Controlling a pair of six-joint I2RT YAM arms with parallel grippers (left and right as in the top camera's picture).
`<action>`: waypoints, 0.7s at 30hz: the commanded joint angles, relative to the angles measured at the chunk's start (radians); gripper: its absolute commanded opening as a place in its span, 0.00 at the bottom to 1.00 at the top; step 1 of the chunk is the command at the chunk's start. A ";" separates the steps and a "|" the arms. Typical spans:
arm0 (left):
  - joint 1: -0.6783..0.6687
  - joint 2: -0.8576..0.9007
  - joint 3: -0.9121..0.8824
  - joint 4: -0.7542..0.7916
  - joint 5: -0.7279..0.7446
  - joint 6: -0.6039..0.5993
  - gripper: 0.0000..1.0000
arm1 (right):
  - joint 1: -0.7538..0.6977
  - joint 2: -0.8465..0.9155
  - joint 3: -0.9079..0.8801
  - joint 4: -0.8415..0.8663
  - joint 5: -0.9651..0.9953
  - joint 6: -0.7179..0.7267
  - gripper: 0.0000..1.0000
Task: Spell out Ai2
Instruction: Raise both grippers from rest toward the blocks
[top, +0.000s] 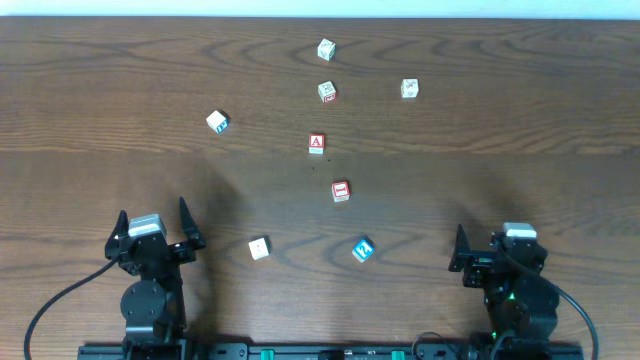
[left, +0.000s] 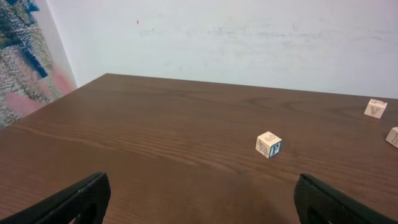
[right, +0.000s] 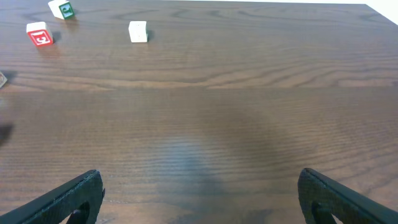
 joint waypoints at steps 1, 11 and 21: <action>-0.004 -0.006 -0.033 -0.019 0.011 0.011 0.95 | -0.007 -0.006 -0.008 0.019 0.034 -0.012 0.99; -0.004 -0.006 -0.033 -0.019 0.011 0.011 0.95 | -0.007 -0.006 -0.017 0.359 0.044 -0.011 0.99; -0.004 -0.006 -0.033 -0.019 0.011 0.011 0.95 | -0.007 -0.006 -0.017 0.564 -0.060 -0.011 0.99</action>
